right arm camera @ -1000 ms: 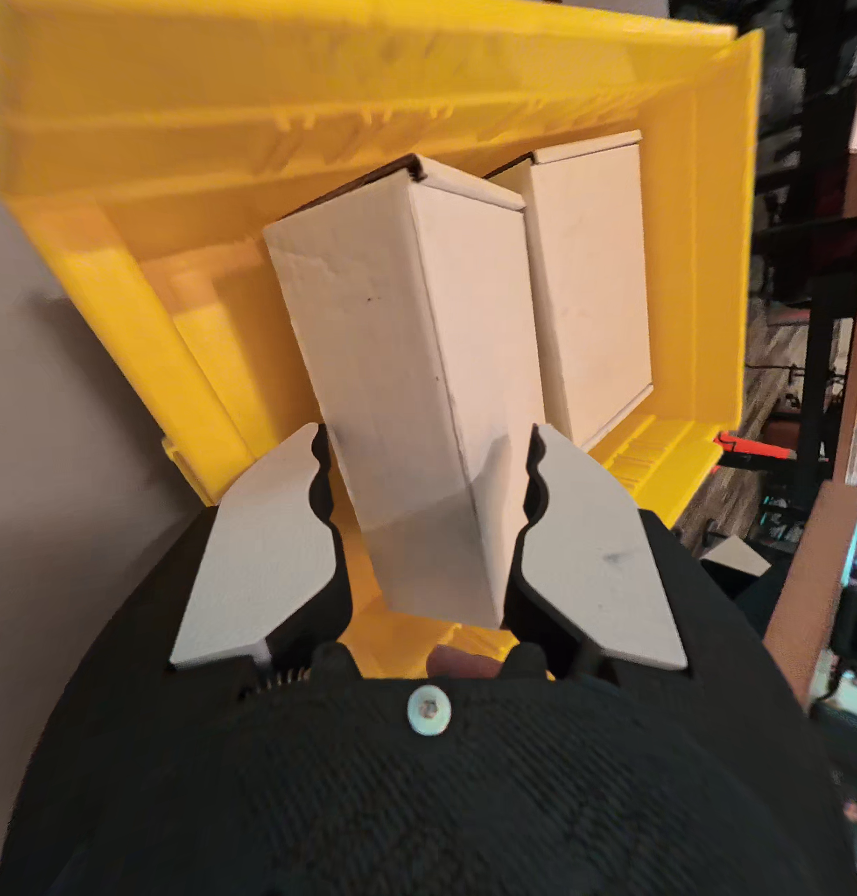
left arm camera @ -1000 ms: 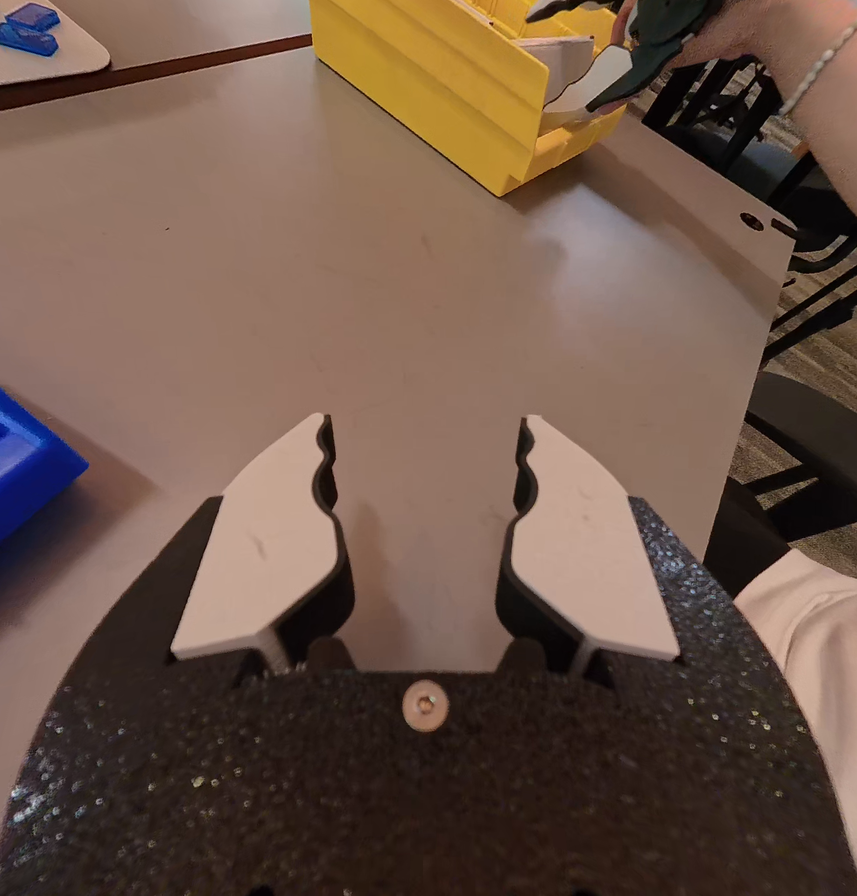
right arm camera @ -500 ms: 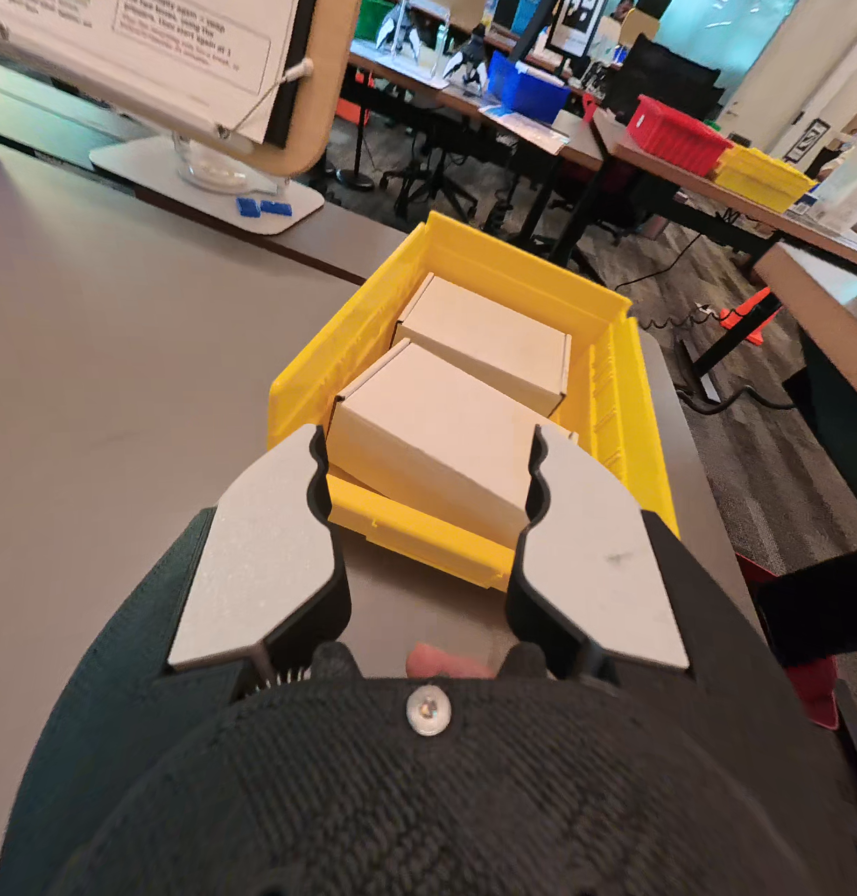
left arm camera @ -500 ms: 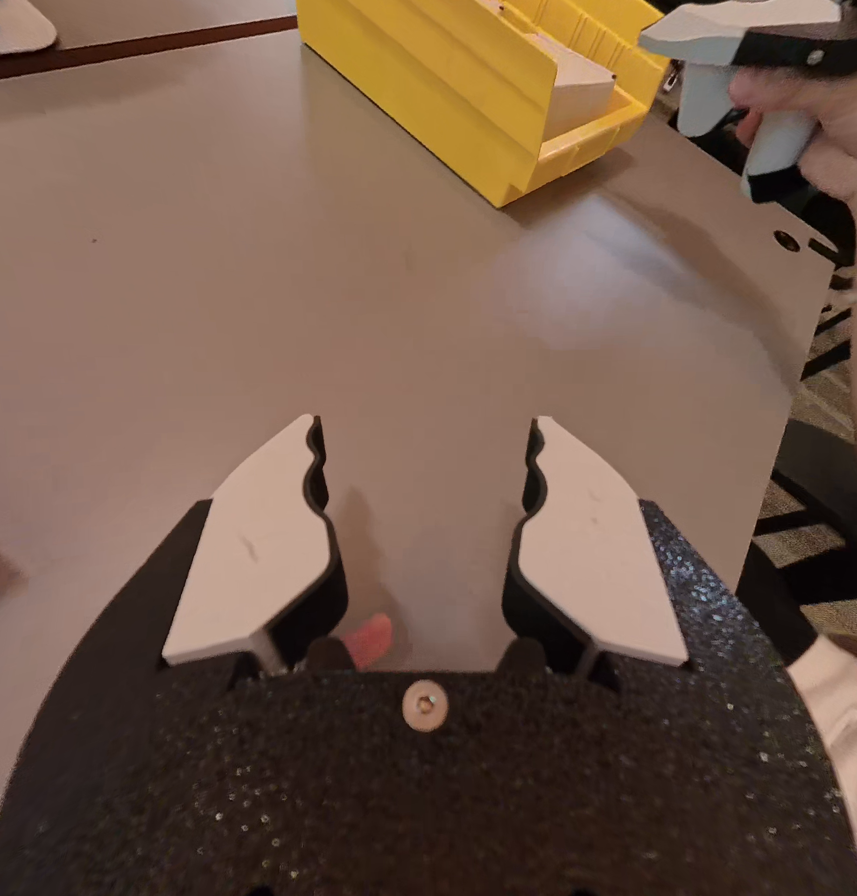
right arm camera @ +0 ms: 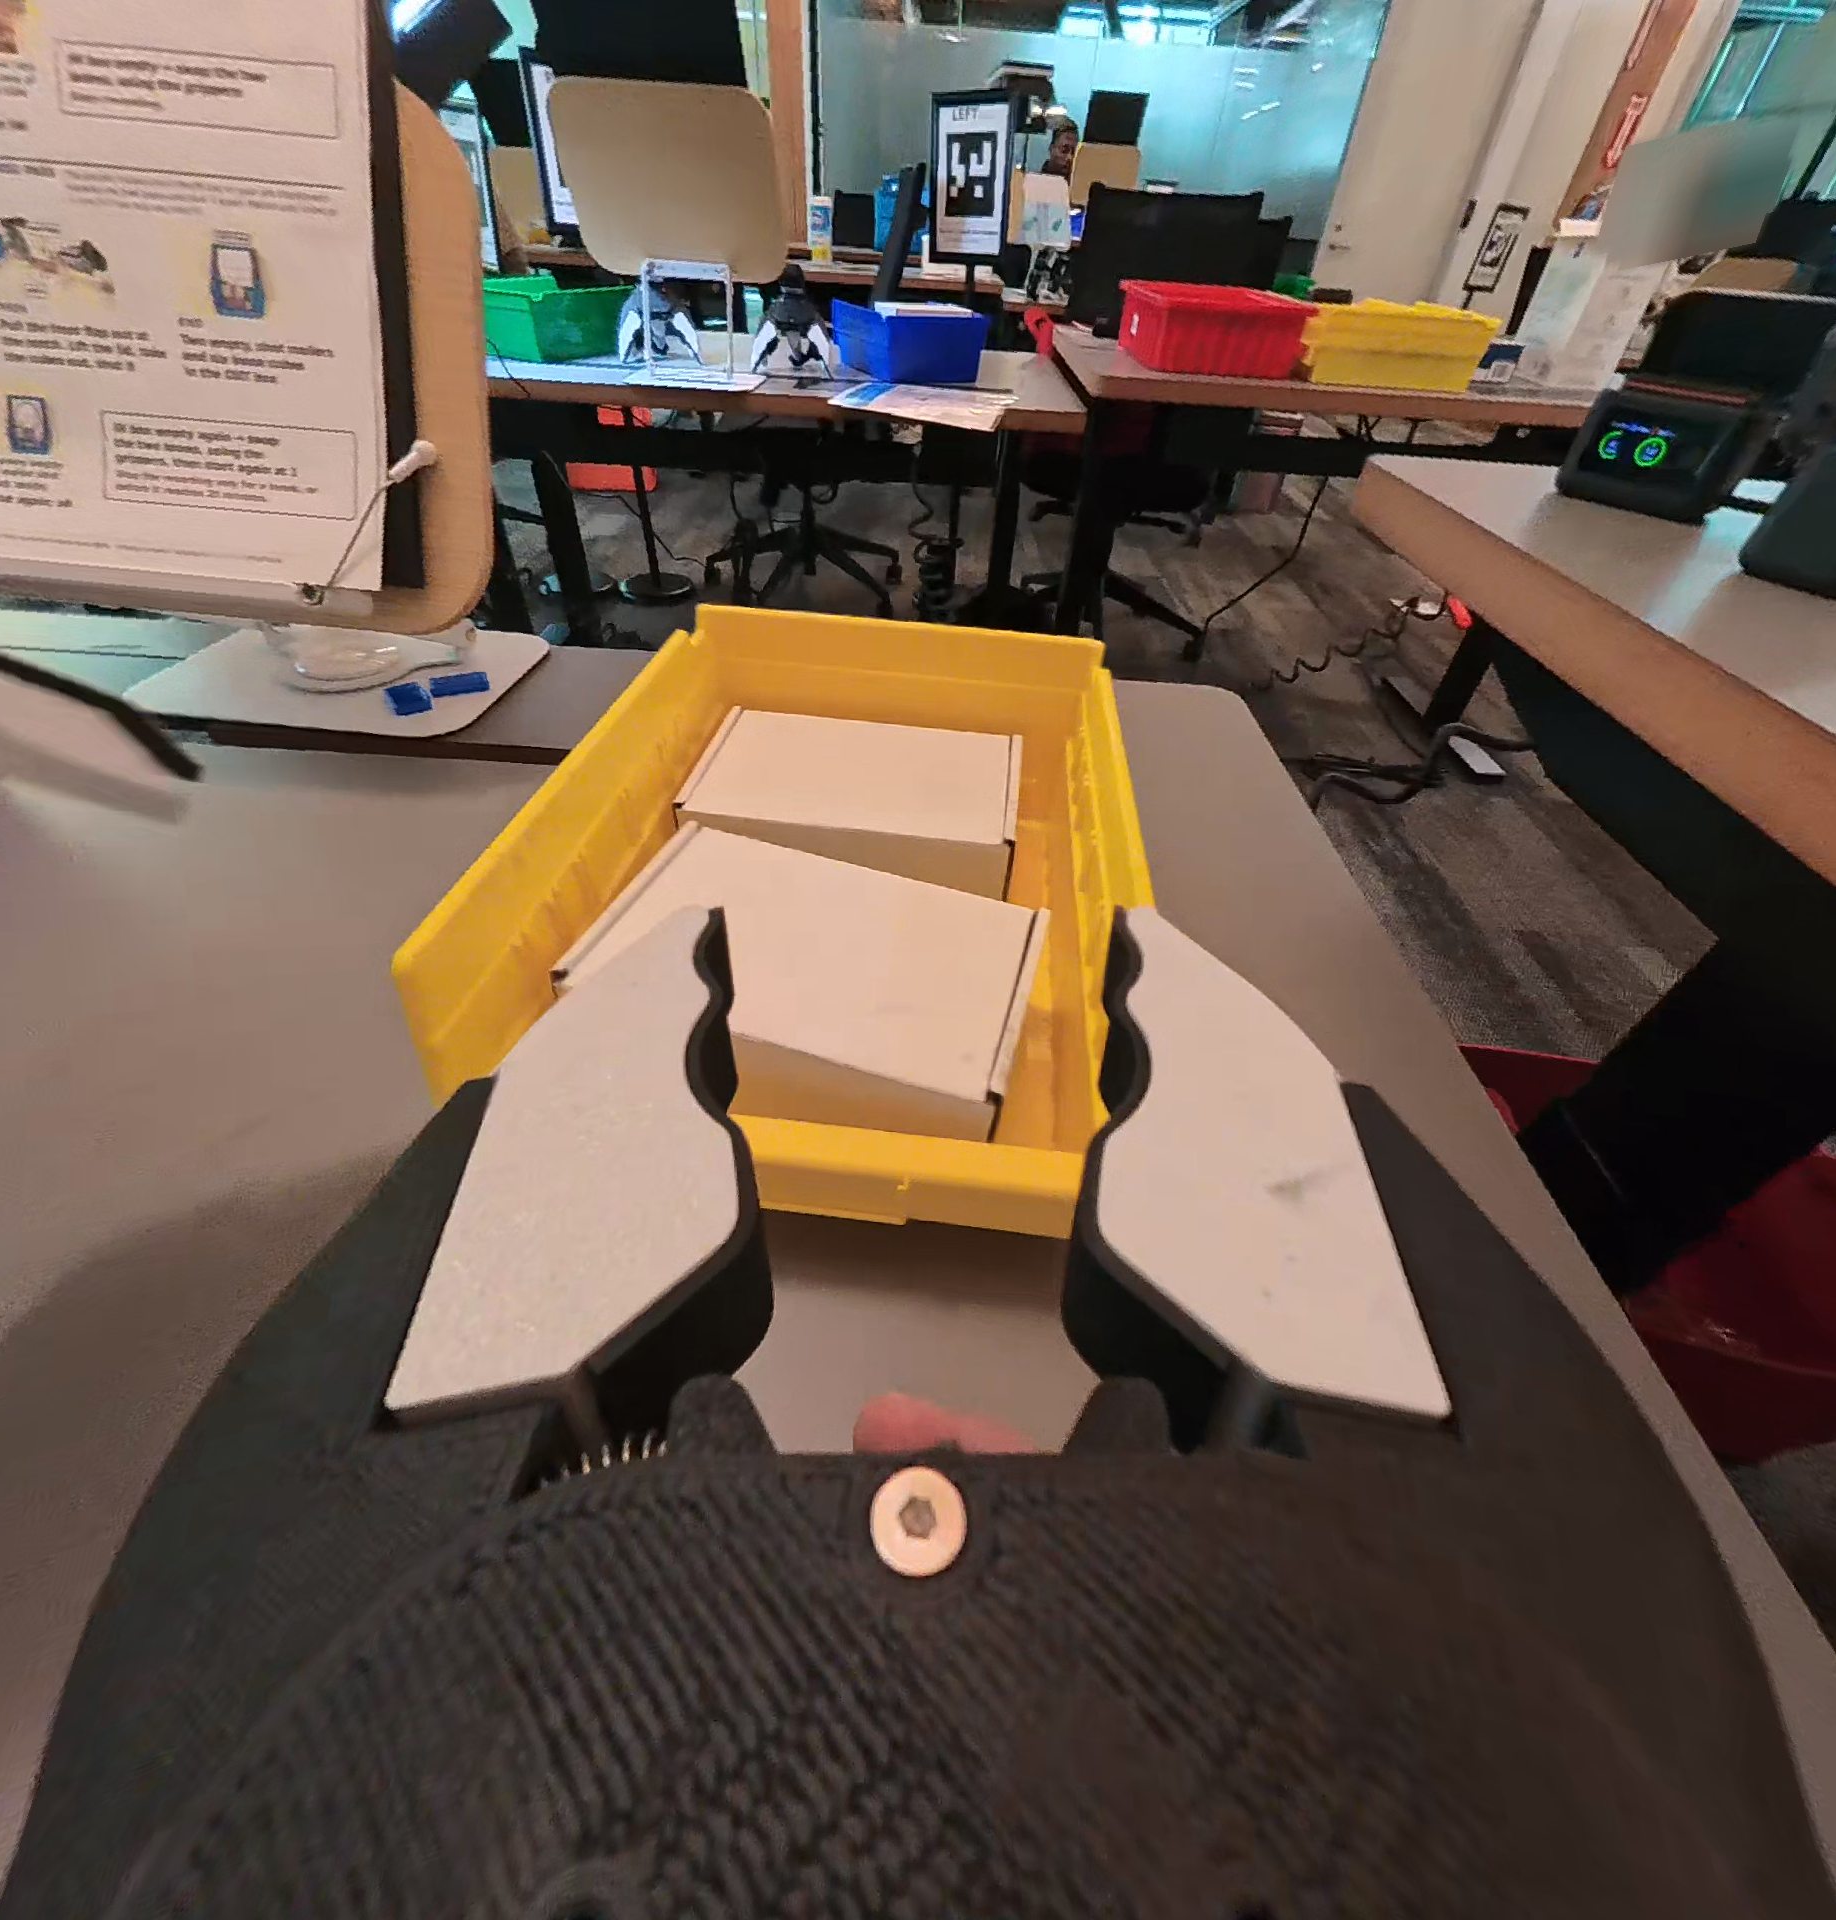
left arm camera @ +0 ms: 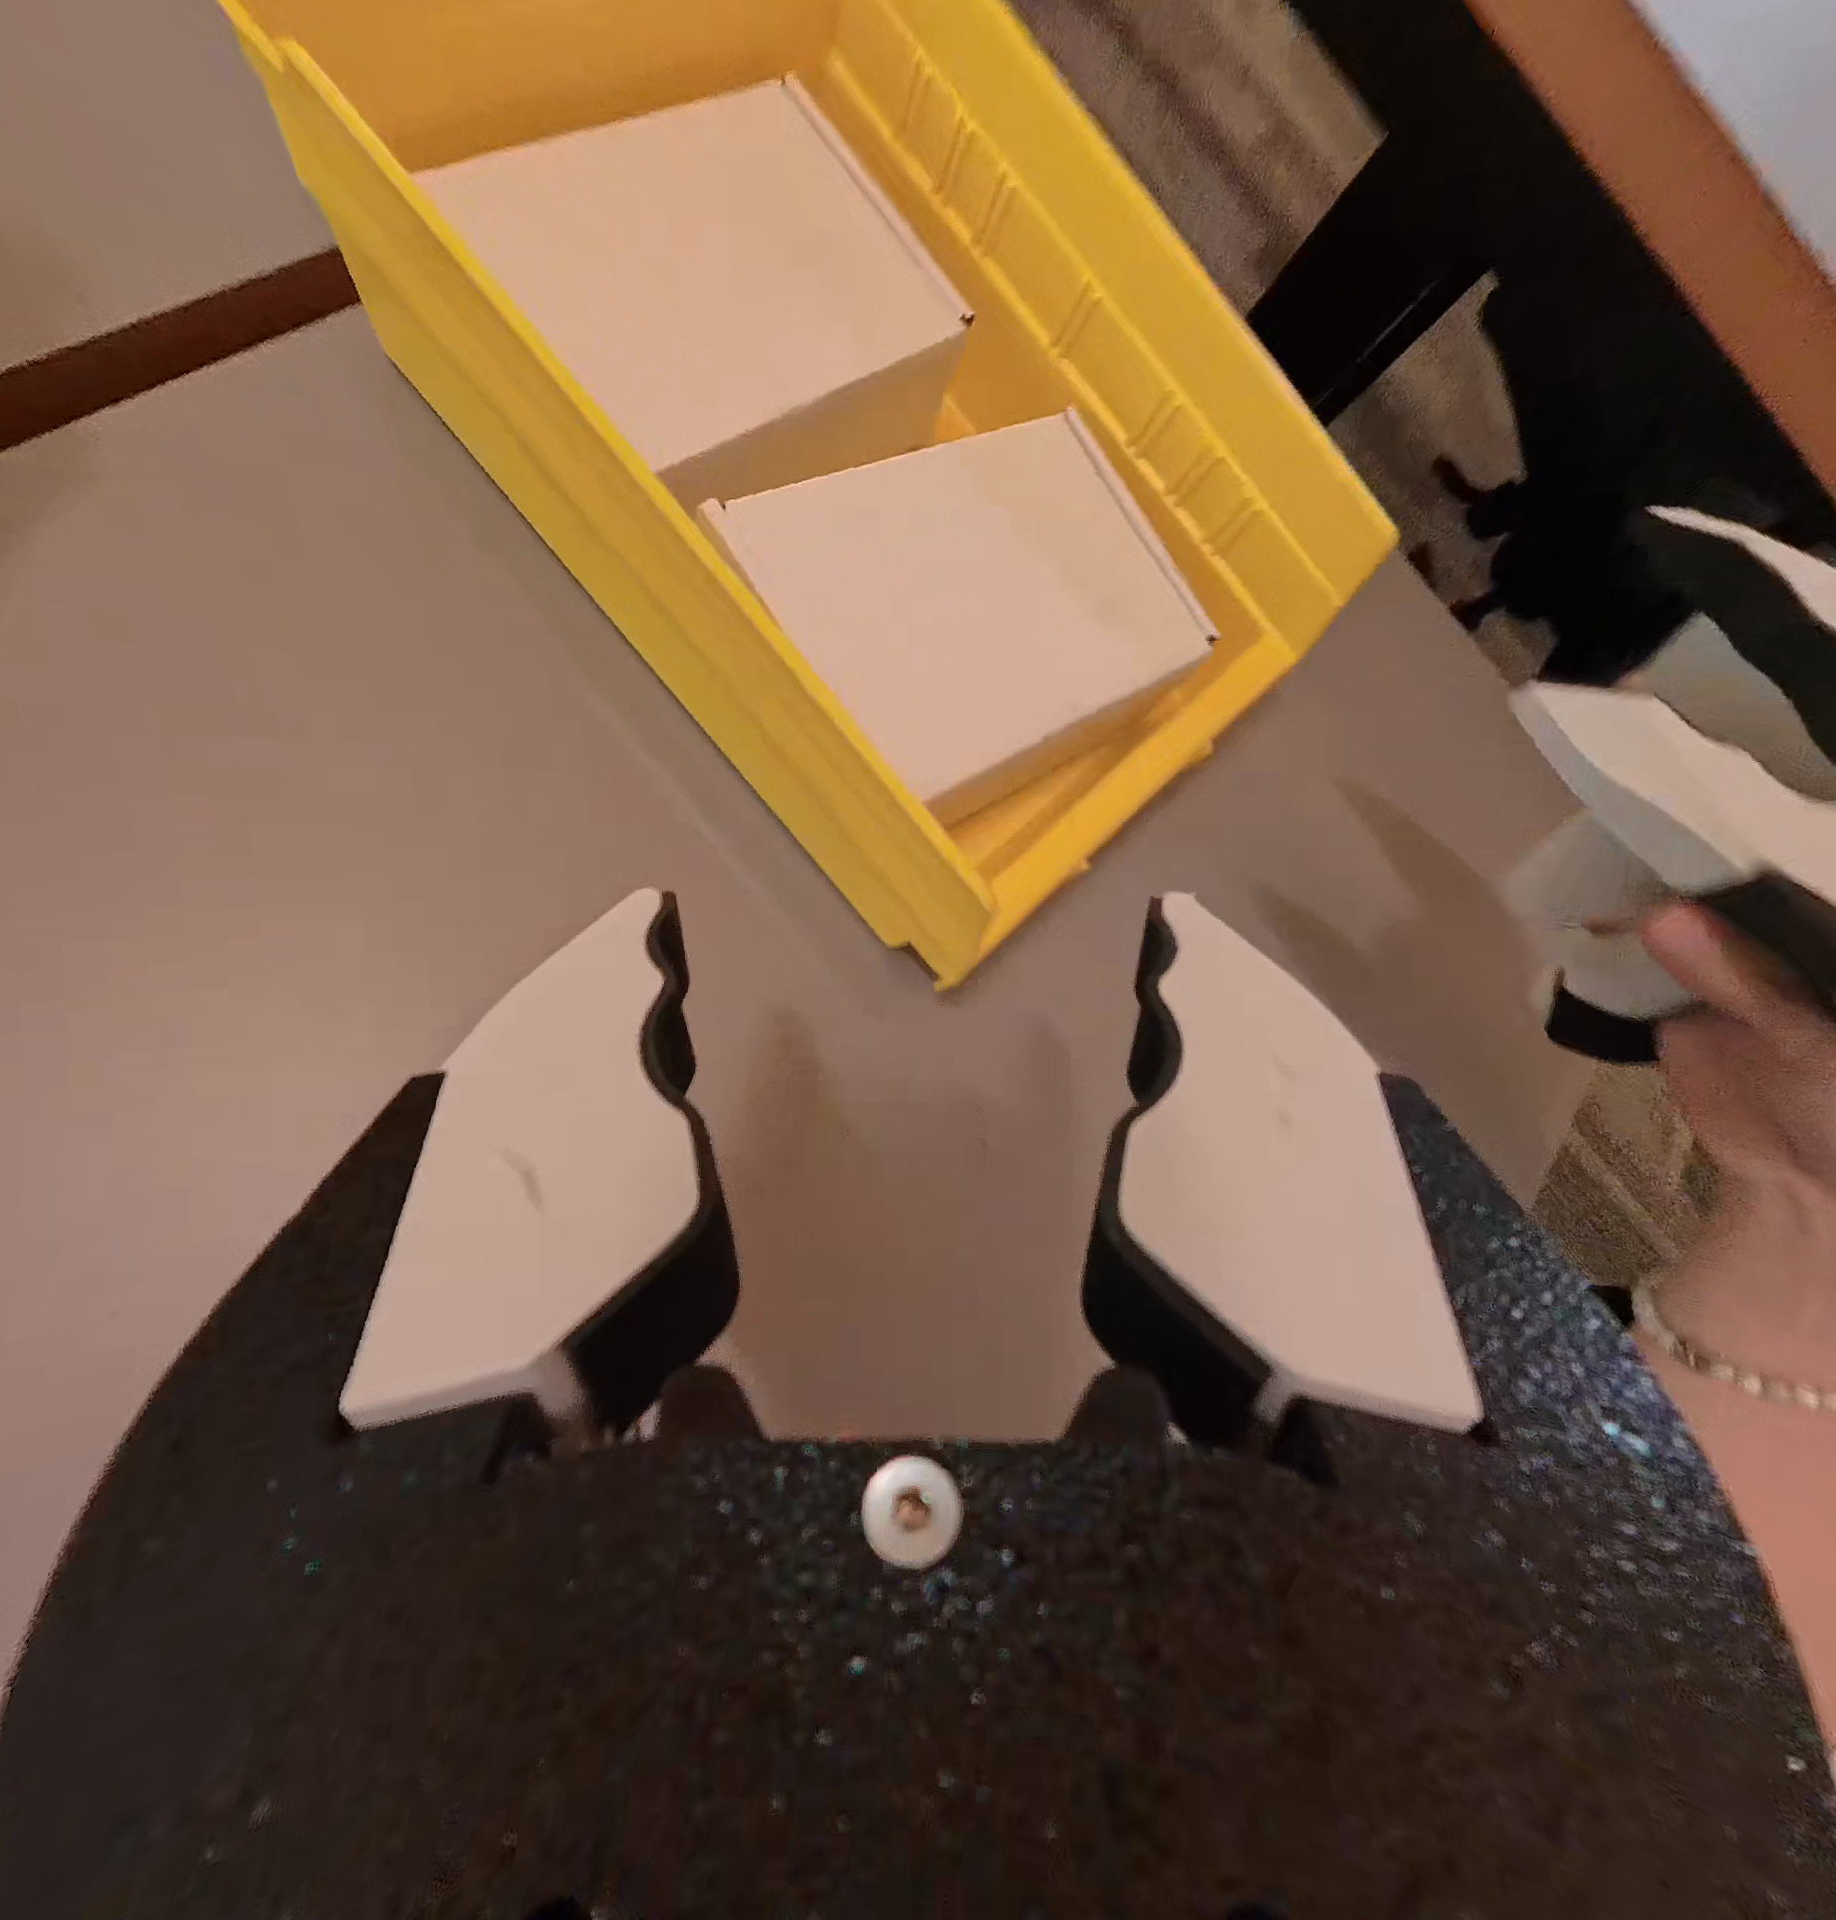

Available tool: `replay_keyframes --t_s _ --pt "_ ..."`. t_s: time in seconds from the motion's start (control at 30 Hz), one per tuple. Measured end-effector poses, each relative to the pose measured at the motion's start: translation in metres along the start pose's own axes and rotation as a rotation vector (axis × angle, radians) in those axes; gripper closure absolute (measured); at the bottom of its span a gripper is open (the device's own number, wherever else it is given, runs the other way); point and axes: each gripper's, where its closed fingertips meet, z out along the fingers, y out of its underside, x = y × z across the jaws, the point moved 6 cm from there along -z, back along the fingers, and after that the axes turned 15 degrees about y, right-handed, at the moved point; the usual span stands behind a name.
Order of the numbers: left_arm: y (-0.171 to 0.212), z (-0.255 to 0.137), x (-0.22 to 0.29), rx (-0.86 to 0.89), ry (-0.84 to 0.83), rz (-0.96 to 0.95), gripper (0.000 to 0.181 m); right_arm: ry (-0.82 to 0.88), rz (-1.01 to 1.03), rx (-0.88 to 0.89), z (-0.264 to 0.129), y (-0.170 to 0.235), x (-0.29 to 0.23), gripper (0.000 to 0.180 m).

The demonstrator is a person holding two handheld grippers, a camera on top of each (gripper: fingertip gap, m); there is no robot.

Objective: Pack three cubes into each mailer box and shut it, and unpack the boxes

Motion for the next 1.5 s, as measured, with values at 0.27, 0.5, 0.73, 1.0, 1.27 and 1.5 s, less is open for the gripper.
replay_keyframes --t_s 0.27,0.5,0.73,1.0,1.27,1.5 --pt "-0.035 0.06 -0.052 -0.182 -0.214 -0.183 0.099 0.009 -0.29 -0.22 0.01 0.042 0.009 0.11" --pt "-0.04 0.09 -0.078 -0.222 -0.328 -0.295 0.106 -0.075 -0.341 -0.228 0.017 0.05 -0.012 0.11" --pt "-0.039 0.115 -0.093 -0.251 -0.452 -0.231 0.149 -0.126 -0.361 -0.219 0.016 0.048 -0.024 0.11" --pt "-0.037 0.119 -0.103 -0.225 -0.407 -0.083 0.166 -0.131 -0.346 -0.175 0.008 0.035 -0.024 0.11" --pt "-0.009 0.072 -0.115 -0.305 -0.299 -0.004 0.172 -0.146 -0.255 -0.064 -0.008 0.005 -0.022 0.111" --pt "0.07 -0.026 -0.101 -0.44 -0.096 0.047 0.172 -0.172 -0.284 -0.036 -0.017 -0.006 -0.033 0.112"
